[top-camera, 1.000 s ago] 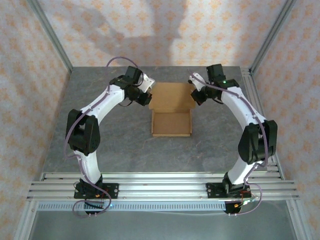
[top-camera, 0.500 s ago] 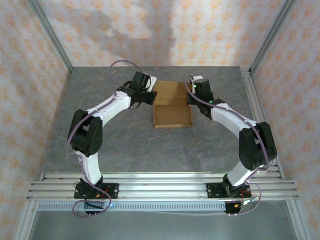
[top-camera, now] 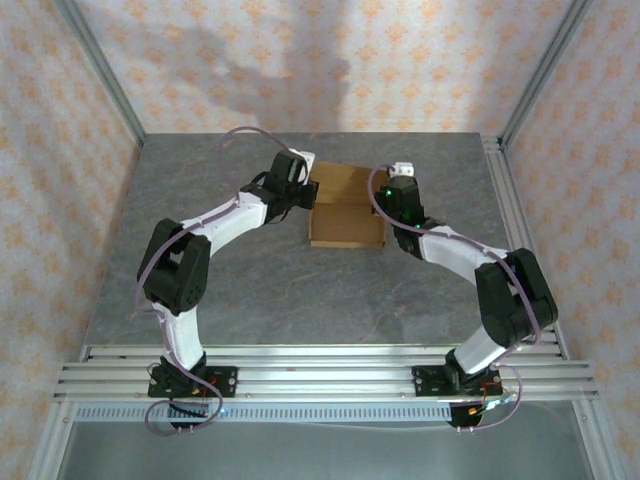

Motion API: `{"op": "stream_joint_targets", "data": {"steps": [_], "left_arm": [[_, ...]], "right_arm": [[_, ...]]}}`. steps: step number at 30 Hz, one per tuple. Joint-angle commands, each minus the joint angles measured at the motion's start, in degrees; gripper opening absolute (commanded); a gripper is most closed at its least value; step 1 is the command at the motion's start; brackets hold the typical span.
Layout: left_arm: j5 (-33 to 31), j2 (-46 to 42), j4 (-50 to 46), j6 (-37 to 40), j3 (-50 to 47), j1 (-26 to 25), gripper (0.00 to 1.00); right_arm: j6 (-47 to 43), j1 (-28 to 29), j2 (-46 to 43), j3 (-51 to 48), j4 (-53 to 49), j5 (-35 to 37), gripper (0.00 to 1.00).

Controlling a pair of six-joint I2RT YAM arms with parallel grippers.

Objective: Fold the paper box

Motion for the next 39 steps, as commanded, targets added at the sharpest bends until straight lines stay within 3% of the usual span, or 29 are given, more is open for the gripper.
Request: {"op": "stream_joint_targets", "data": {"steps": [1,15,33,39], "left_arm": [[-1.84,-2.91,5.69,-0.58,-2.85,-0.95,0.0],[-5.13,-6.26,20.46,-0.87,-15.55,-3.73,0.0],[-11.21,-4.94,26.74,-4.73,-23.61,-6.95,0.0],[-13.89,-4.78,25.52,-2.69,-23.41,-7.76,0.0]], "right_arm": [[1.69,1.38,-2.22,-3.4,9.11,2.65,0.0],[0.22,6.93,1.17,-17.09,35.17,10.83,0.0],[-1.3,8.16,5.13,-24.26,47.88,9.24,0.0],[-2.38,8.16,1.57,-24.02,46.42,7.0,0.17]]}}
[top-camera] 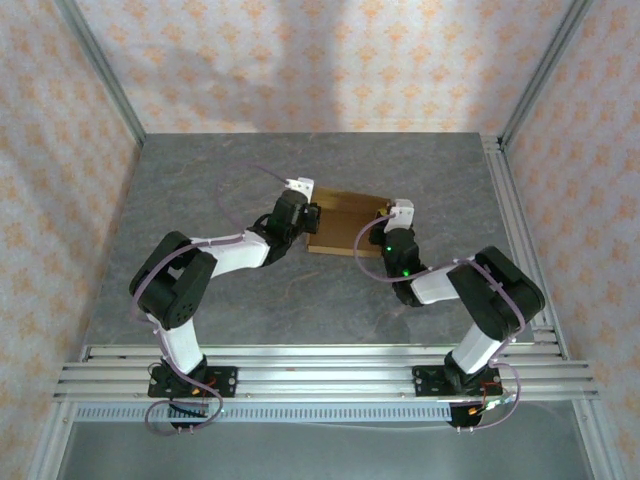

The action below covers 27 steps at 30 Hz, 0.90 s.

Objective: Fold the paper box

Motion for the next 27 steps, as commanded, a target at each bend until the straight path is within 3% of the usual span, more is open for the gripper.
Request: {"op": "stream_joint_targets", "data": {"steps": [1,9,13,17,23,25,27], "left_arm": [[-1.81,0.71,-3.27,1.03,-0.67,-1.33,0.0],[-4.52,0.47,-5.47,4.9,0.45,-1.81,0.0],[-5.1,0.74,-6.13,5.38,1.25,-1.81,0.0],[-4.94,1.0,-6.31,5.62,1.7,-1.77,0.0],[-4.37,0.51,-7.46,5.58,2.28,-1.8,0.03],[-3.91,-0.05,-8.52,5.15,2.74,-1.81,0.11],[-2.39,-0.97,-9.34,4.92,3.0,-1.76,0.29]], "right_arm": [[-0.68,0.77,-3.19,-0.26,0.83,-2.99,0.21],[-2.1,0.69,-11.95,-3.3,-2.03,-3.75,0.61],[-1.58,0.65,-18.9,-5.66,-6.25,-5.0,0.74],[-0.3,0.17,-27.42,-6.94,-13.69,-6.05,0.8],[0.46,-2.38,-40.62,-2.55,-33.72,-6.89,0.81],[0.54,-4.93,-42.81,-0.1,-39.98,-10.6,0.82],[0.48,-7.55,-43.17,2.46,-45.6,-13.12,0.83]]}}
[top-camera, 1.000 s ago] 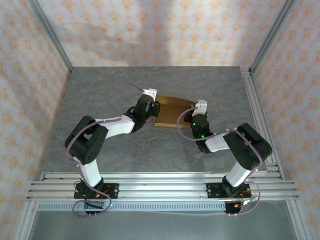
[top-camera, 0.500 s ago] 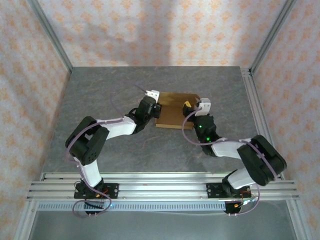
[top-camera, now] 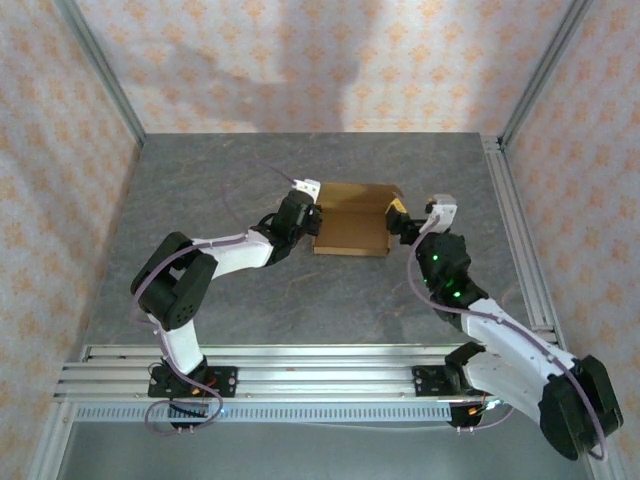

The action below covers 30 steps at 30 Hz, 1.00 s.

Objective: Fold the paper box

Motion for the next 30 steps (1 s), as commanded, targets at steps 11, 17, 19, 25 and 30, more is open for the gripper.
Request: {"op": "stream_joint_targets", "data": {"steps": [11,17,19,25,30], "left_arm": [[7.19,-6.83,-11.12,-0.29,1.53,1.19,0.72],[20.78,-7.93,-24.05,4.35,8.22,7.6,0.82],[23.03,-6.54,-31.37,8.88,12.54,8.78,0.82],[27.5,-2.29,-45.85,18.13,23.9,10.44,0.73],[29.55,2.15,-55.82,24.25,33.62,11.13,0.64]], "right_arm": [[0.54,-11.87,0.8,9.02,-19.66,-13.33,0.84],[-2.88,-15.52,2.65,12.75,-25.49,-22.09,0.84],[-4.9,-16.59,3.33,14.47,-27.91,-25.47,0.84],[-9.06,-16.93,5.69,19.65,-34.69,-30.28,0.84],[-10.71,-16.88,6.56,21.74,-37.5,-31.4,0.84]]}}
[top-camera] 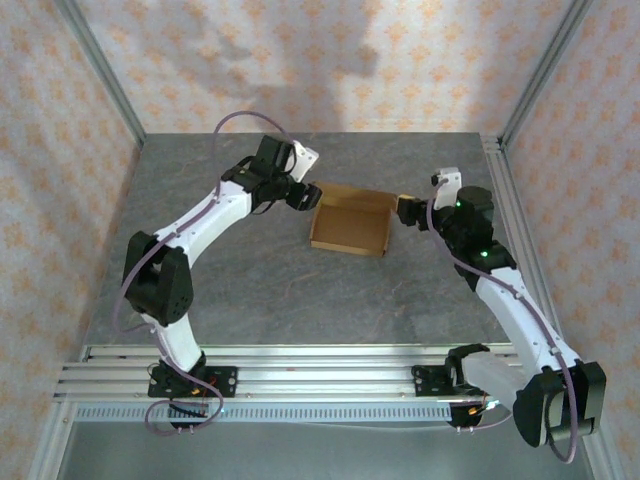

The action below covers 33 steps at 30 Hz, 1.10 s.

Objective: Fold the paper box

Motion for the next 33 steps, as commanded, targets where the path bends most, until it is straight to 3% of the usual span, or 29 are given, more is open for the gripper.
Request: {"op": "stream_joint_targets", "data": {"steps": [1,6,14,23,33], "left_arm": [[2.87,2.64,-11.33,6.56,4.86,0.91,0.63],[1.34,4.56,-11.81,6.94,6.64,0.91,0.62],[0.42,4.69,-4.9,4.89,3.92,0.9,0.42],[1.43,6.23,-3.65,4.76,4.65,0.92,0.4],[1.44,8.66,0.29,5.47,3.01,0.92,0.27]], "right_arm": [[-2.4,-0.22,0.08,2.36,-3.91,-2.37,0.84],[-2.58,-0.24,-0.66,2.82,-4.93,-1.69,0.83],[-2.68,-0.22,-0.97,2.74,-5.0,-1.43,0.83],[-2.33,-0.22,-1.15,2.4,-4.61,-1.64,0.82],[-2.14,-0.27,-1.15,2.19,-4.03,-1.23,0.82]]}}
